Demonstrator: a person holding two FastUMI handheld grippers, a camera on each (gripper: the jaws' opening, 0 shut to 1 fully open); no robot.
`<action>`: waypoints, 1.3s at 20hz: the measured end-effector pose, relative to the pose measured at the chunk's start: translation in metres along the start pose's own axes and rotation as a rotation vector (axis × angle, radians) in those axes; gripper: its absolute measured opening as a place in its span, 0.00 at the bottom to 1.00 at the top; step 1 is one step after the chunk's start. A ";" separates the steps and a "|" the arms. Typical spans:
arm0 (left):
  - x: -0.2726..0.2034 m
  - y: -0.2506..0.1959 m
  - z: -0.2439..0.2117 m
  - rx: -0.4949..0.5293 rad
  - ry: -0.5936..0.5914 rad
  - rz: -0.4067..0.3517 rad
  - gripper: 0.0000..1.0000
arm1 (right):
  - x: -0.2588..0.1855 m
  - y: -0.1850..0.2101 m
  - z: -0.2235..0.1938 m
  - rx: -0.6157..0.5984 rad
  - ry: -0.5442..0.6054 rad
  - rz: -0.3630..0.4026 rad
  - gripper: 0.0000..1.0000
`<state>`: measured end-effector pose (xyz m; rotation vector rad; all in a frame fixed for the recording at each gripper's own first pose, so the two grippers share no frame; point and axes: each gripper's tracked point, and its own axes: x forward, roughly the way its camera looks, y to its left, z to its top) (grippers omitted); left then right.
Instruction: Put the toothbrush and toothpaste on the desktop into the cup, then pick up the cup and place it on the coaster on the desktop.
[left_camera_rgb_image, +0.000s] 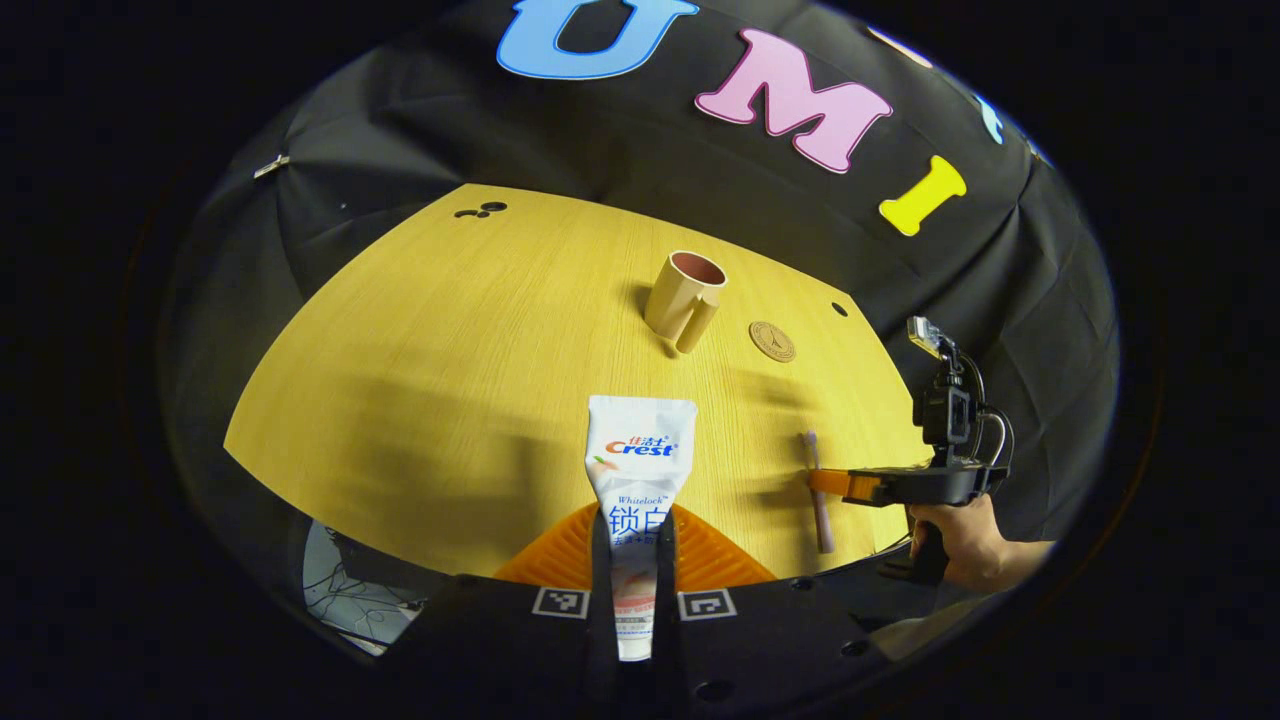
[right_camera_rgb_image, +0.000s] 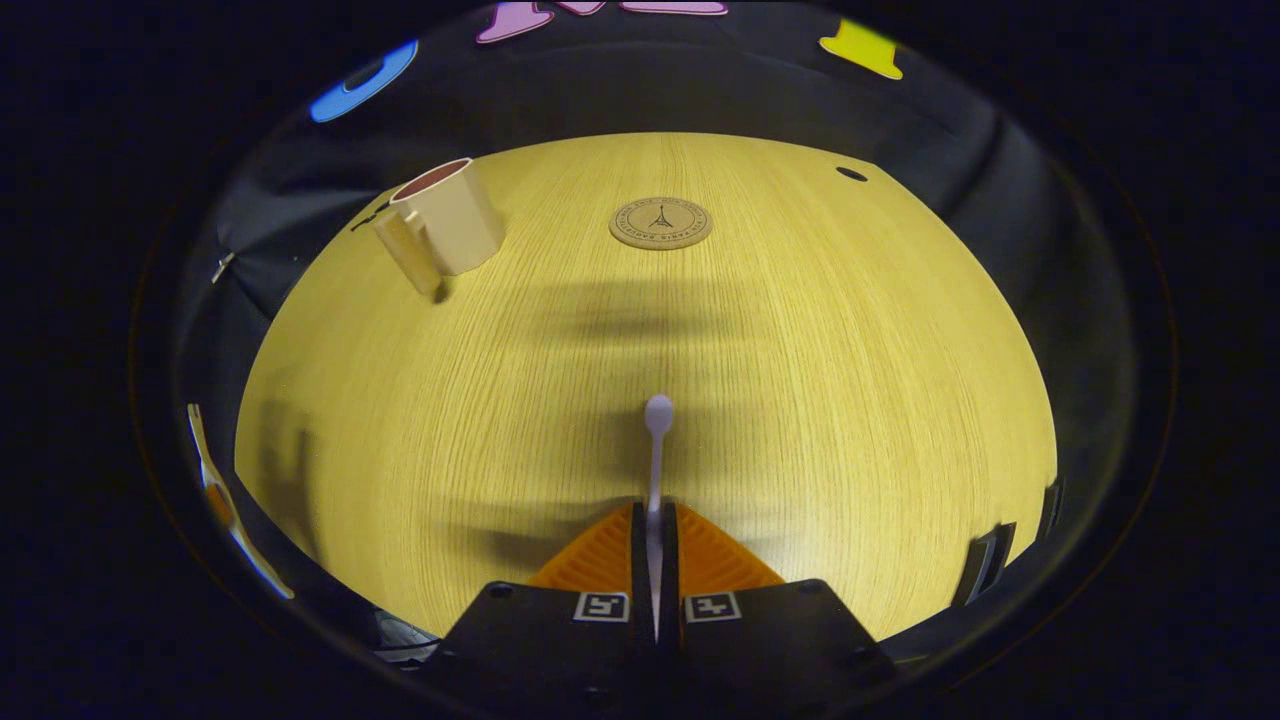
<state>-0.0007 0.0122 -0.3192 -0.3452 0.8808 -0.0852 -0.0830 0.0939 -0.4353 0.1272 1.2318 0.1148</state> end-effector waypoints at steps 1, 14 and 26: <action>-0.001 -0.001 -0.001 0.001 -0.002 0.002 0.18 | -0.003 0.000 0.003 0.004 -0.022 0.015 0.05; 0.006 -0.067 0.115 0.031 -0.215 -0.075 0.18 | -0.161 0.031 0.137 0.104 -0.482 0.377 0.05; 0.085 -0.117 0.261 0.079 -0.463 -0.146 0.18 | -0.220 0.020 0.195 0.159 -0.599 0.510 0.05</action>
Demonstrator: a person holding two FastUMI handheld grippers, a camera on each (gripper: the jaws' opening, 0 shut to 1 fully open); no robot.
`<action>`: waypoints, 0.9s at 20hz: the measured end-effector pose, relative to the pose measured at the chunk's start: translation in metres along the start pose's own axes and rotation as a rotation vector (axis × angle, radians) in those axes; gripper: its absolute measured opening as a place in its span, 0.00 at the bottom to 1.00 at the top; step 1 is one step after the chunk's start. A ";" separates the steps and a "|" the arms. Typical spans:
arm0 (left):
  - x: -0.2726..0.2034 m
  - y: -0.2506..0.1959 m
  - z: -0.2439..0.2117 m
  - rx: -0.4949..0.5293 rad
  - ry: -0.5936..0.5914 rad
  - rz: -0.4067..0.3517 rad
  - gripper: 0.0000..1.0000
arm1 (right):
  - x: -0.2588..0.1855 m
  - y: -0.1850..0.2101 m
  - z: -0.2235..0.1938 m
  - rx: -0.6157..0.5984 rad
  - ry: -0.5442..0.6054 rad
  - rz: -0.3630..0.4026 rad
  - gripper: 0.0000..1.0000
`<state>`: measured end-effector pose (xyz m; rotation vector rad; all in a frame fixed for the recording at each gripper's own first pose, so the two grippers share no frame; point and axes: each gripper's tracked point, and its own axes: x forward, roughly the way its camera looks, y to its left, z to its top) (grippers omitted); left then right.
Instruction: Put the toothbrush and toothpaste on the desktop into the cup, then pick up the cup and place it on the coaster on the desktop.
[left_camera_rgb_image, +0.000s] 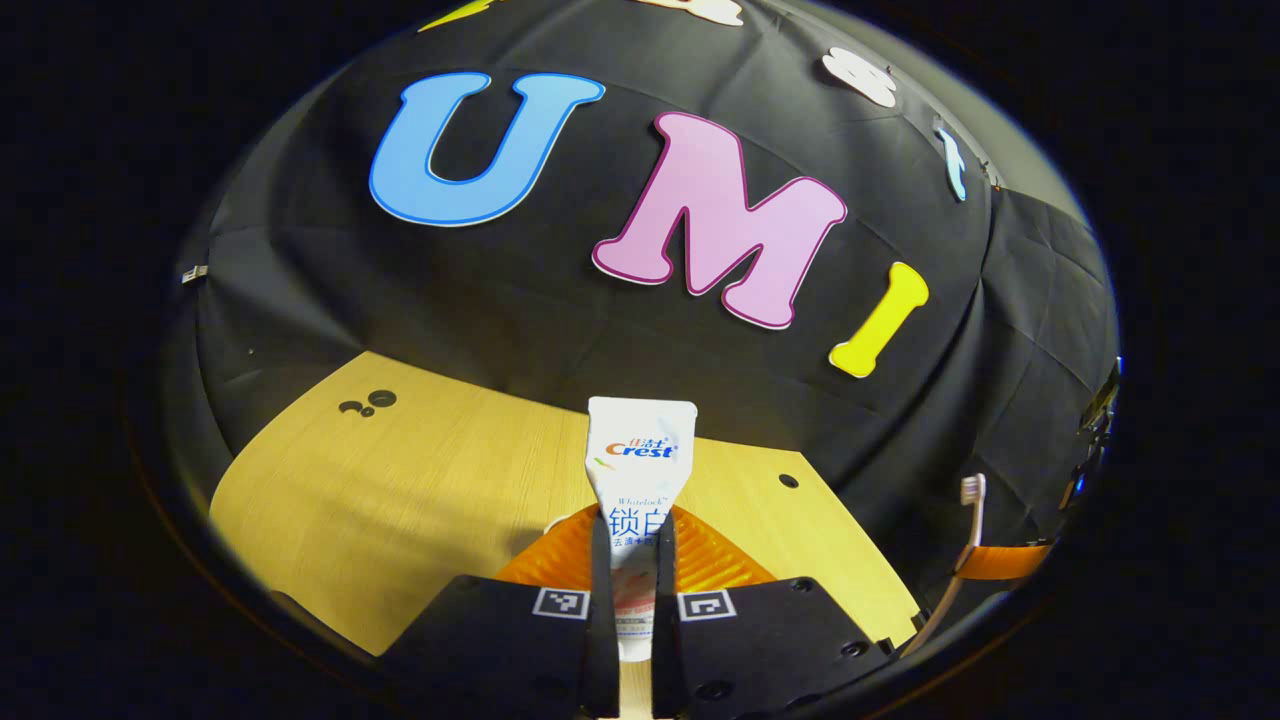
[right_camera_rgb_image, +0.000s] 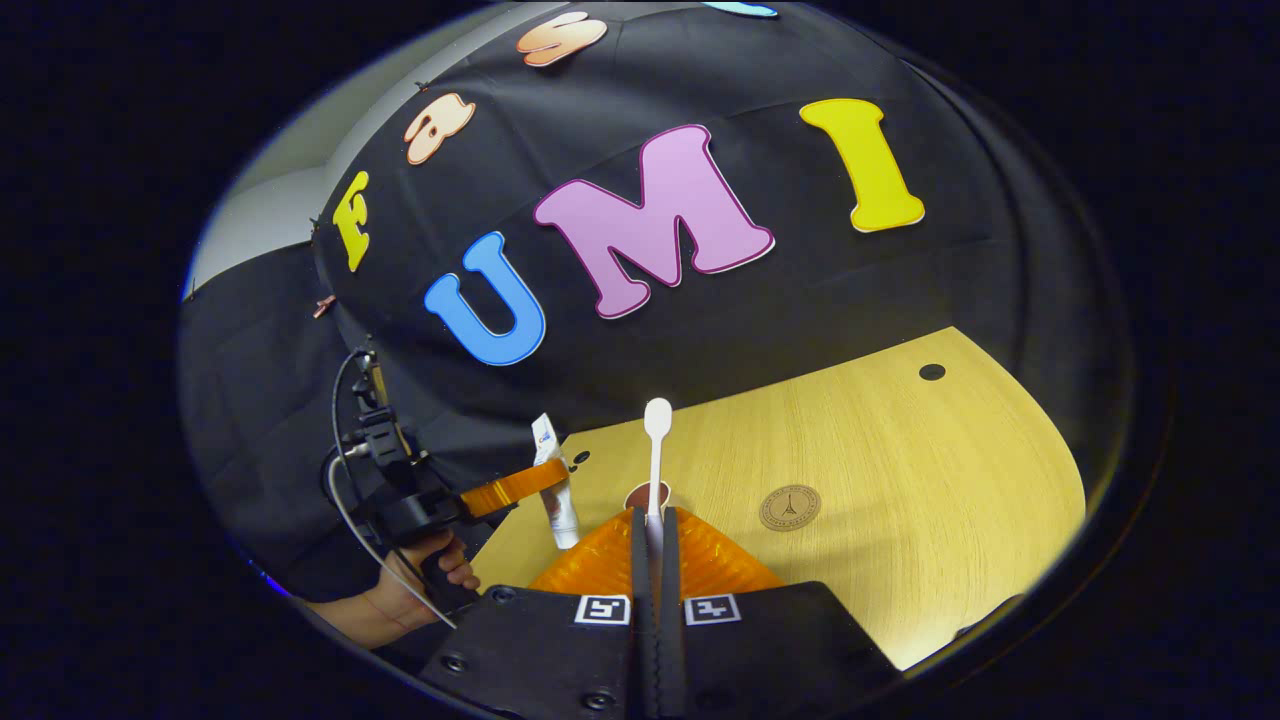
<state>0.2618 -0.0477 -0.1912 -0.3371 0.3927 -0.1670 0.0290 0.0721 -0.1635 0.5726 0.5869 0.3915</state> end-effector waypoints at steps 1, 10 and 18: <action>0.012 0.002 0.002 0.006 -0.010 -0.002 0.18 | 0.000 -0.002 0.001 -0.003 -0.001 -0.002 0.05; 0.099 0.029 -0.001 0.055 -0.060 0.032 0.17 | -0.004 -0.017 -0.006 0.019 0.008 -0.041 0.05; 0.135 0.047 -0.040 0.104 0.002 0.077 0.18 | -0.014 -0.031 -0.009 0.014 0.009 -0.090 0.05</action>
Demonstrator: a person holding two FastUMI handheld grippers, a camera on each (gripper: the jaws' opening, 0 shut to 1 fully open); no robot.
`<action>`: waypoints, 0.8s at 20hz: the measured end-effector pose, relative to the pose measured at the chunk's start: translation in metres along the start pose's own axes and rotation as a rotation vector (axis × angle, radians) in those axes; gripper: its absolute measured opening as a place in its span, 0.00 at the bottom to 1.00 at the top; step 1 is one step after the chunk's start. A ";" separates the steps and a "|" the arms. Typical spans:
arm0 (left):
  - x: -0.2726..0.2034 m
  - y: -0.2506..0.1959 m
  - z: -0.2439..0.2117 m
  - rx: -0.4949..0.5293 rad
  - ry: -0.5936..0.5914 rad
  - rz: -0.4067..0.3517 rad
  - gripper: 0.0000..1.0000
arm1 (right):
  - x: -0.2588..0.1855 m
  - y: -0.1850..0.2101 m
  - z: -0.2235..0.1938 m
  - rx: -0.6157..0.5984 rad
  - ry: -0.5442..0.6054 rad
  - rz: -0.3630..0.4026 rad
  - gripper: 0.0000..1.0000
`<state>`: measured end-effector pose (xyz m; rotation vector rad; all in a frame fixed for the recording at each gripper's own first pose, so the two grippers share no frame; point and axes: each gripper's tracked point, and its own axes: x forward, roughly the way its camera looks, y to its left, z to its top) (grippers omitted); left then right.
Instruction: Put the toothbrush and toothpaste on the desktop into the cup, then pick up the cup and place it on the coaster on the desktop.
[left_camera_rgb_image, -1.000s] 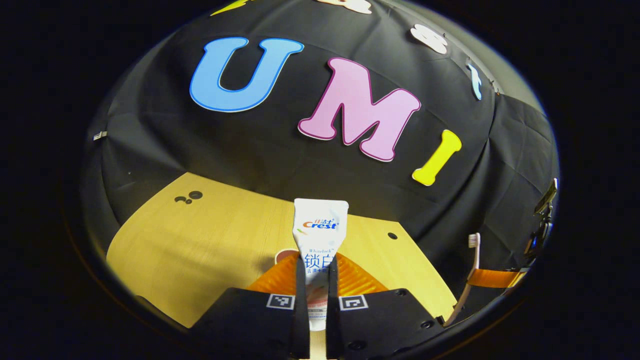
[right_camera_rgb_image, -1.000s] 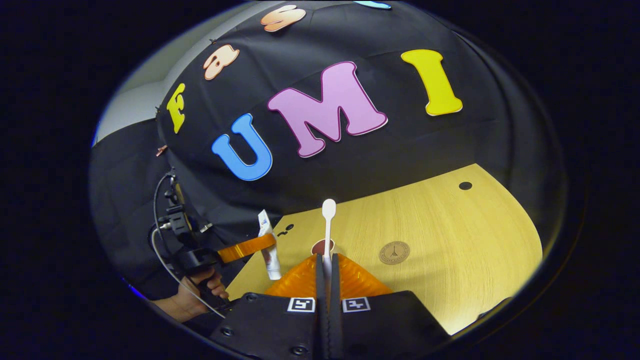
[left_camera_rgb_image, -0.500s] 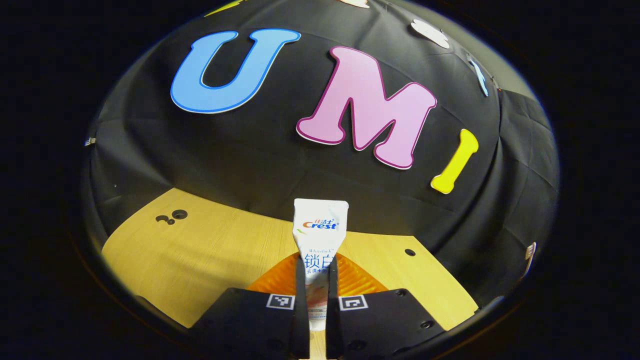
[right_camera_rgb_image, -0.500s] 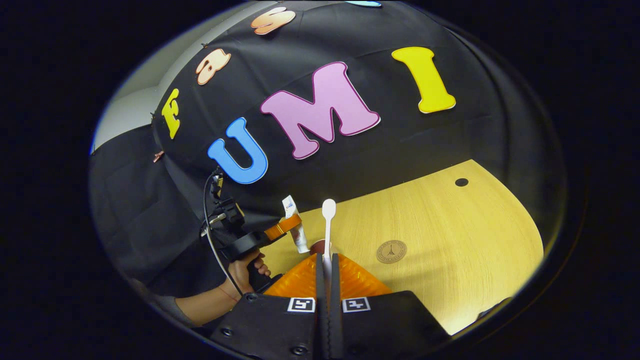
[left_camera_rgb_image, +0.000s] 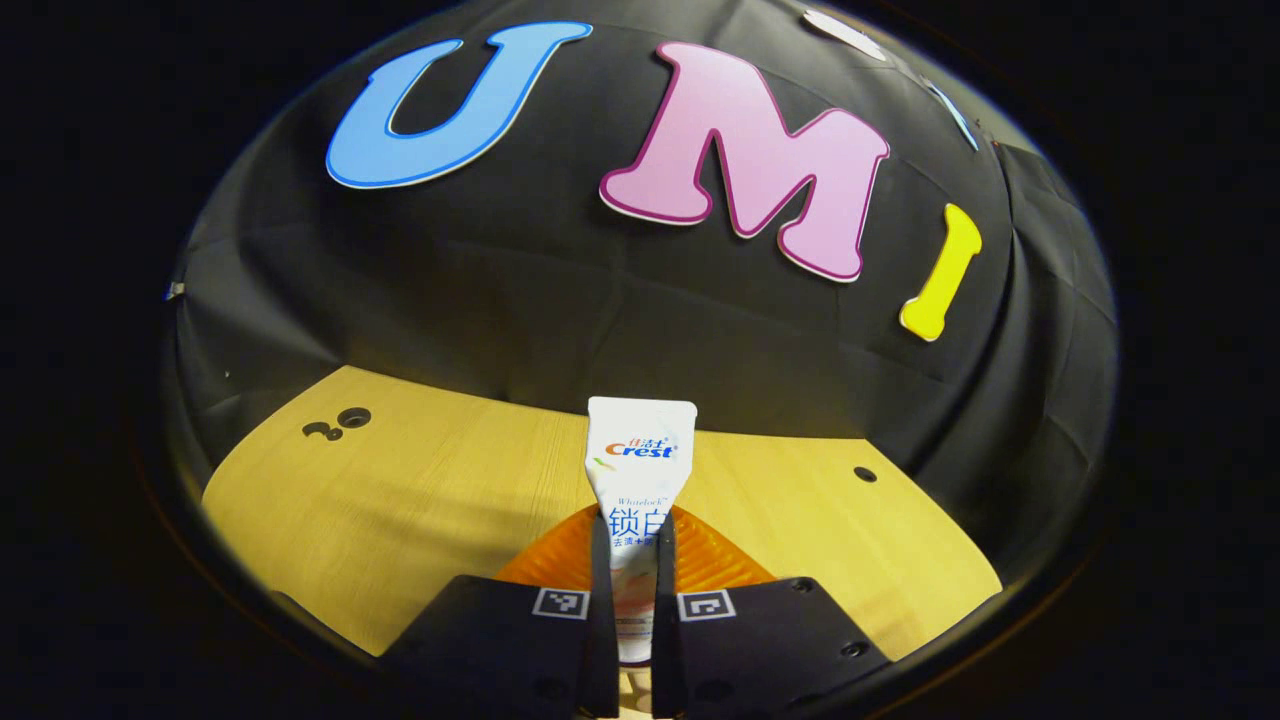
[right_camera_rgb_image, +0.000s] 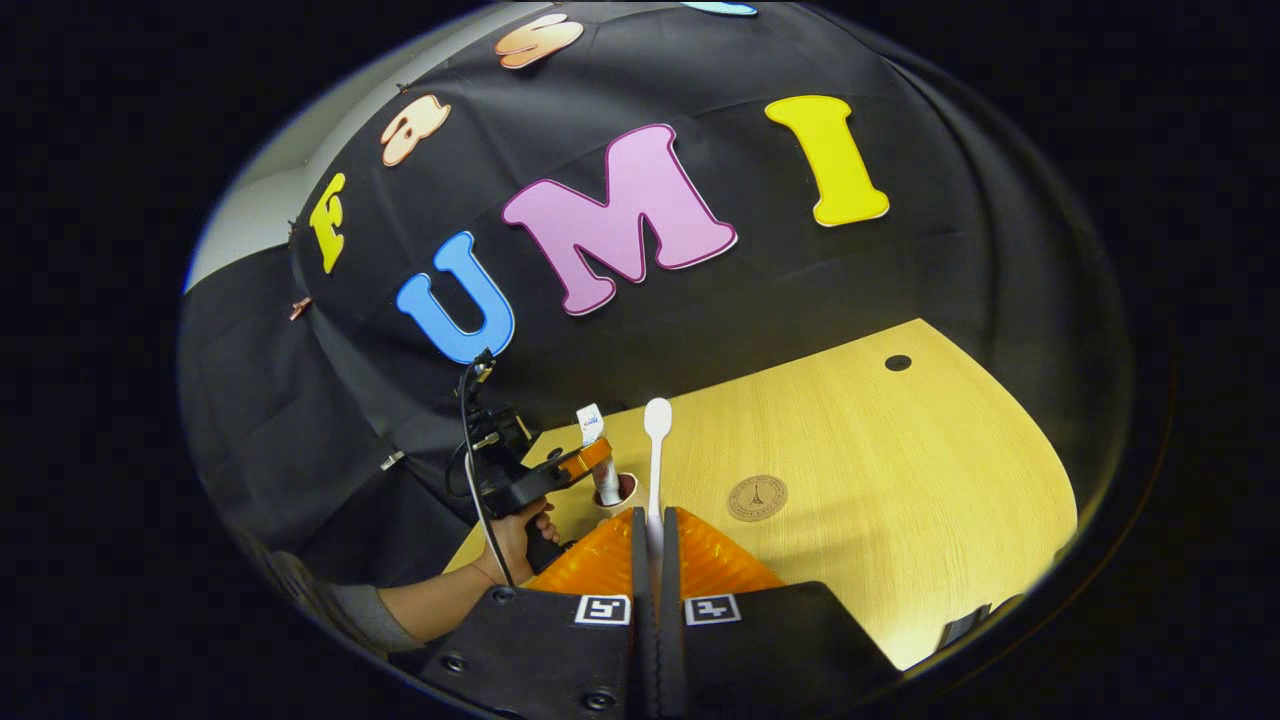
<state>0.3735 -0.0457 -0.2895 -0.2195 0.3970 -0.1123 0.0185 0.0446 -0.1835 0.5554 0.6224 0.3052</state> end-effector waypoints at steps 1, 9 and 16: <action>0.002 0.000 -0.004 0.001 0.005 0.002 0.18 | -0.001 -0.001 0.000 0.006 0.000 -0.004 0.05; 0.000 0.003 -0.028 -0.022 0.036 0.013 0.26 | -0.008 -0.010 0.003 0.013 -0.019 -0.037 0.05; -0.019 -0.001 -0.053 -0.024 0.079 -0.018 0.39 | -0.012 0.002 -0.002 0.014 -0.021 -0.028 0.05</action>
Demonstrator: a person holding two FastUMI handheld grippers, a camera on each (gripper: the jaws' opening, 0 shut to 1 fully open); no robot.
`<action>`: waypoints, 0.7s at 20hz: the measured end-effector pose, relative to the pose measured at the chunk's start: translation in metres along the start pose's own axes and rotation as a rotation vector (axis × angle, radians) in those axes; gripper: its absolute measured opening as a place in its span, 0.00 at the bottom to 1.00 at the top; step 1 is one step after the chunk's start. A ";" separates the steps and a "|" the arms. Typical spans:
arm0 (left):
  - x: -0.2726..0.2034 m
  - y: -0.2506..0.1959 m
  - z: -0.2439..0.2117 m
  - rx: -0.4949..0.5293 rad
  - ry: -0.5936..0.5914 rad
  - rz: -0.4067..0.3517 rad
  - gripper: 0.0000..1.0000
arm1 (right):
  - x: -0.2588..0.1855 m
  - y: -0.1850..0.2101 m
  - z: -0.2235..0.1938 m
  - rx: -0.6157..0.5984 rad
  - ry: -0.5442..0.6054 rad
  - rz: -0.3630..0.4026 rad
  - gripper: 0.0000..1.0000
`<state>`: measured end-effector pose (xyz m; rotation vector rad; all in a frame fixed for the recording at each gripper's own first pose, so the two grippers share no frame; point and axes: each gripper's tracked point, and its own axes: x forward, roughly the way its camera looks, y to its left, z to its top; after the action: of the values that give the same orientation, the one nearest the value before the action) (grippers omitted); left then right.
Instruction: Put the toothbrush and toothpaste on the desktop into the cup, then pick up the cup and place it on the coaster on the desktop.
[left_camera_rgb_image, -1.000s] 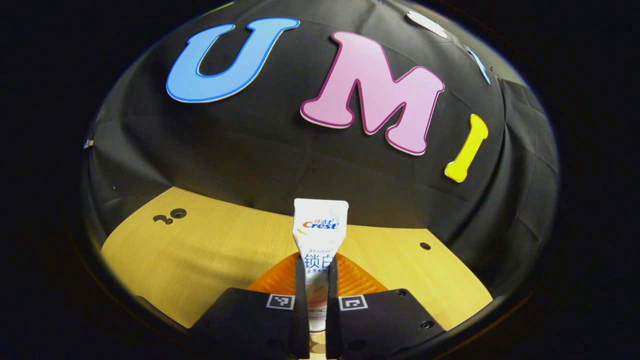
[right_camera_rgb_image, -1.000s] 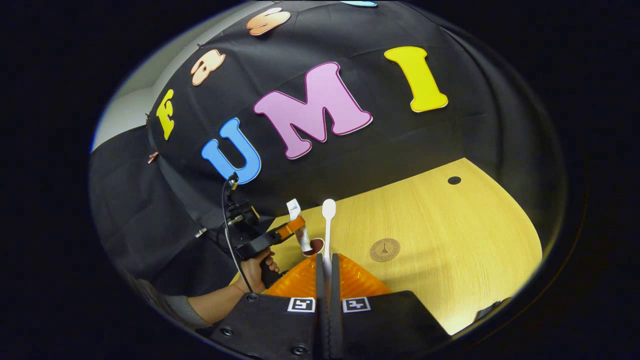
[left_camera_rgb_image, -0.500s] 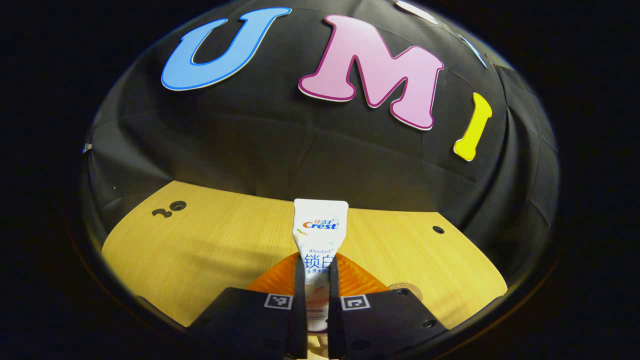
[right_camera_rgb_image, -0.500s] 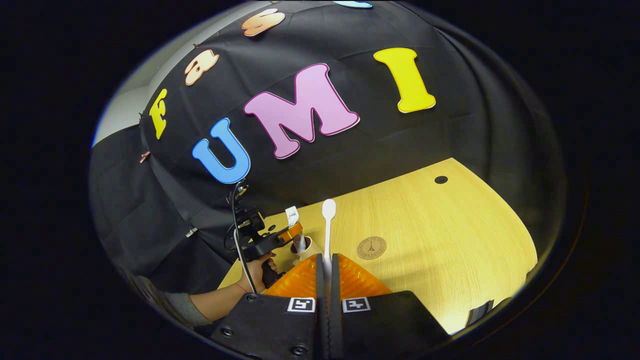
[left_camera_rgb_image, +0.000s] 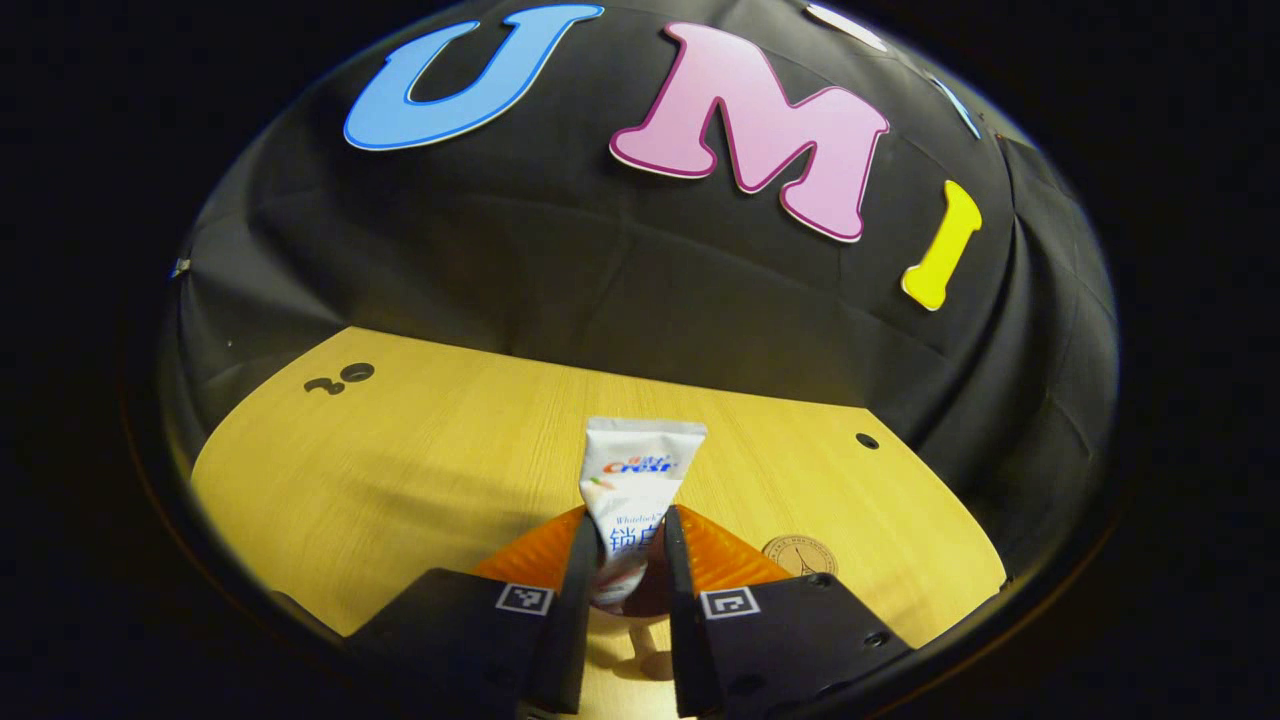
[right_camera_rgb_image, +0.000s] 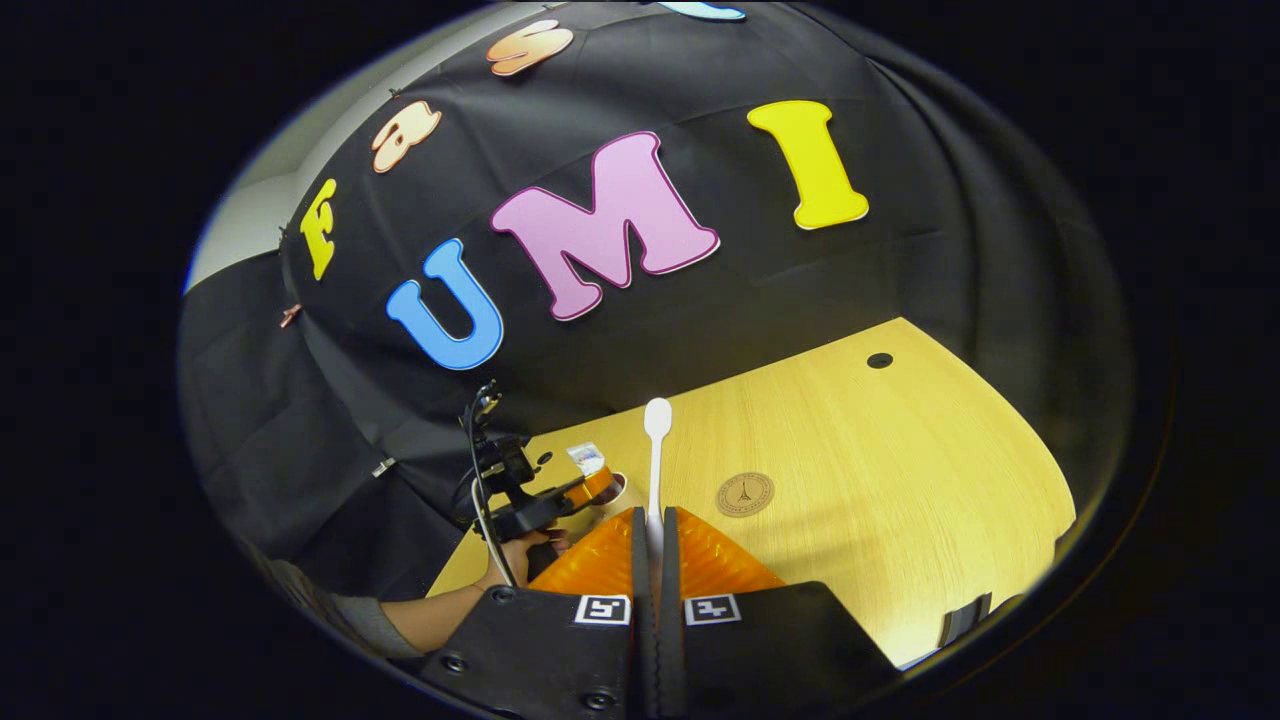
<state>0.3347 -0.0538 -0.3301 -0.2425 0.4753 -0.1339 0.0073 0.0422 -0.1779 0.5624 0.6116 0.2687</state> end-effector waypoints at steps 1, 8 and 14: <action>-0.005 -0.003 -0.001 0.003 0.000 -0.014 0.40 | 0.000 0.003 -0.001 0.000 0.000 0.004 0.05; -0.045 0.000 -0.005 0.057 -0.008 -0.026 0.59 | 0.000 0.027 0.006 0.005 -0.035 0.033 0.05; -0.114 0.000 -0.019 0.060 0.007 -0.069 0.70 | 0.026 0.054 0.032 0.044 -0.112 0.085 0.05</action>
<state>0.2253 -0.0368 -0.2965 -0.1997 0.4697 -0.2163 0.0434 0.0832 -0.1374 0.6425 0.4870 0.3020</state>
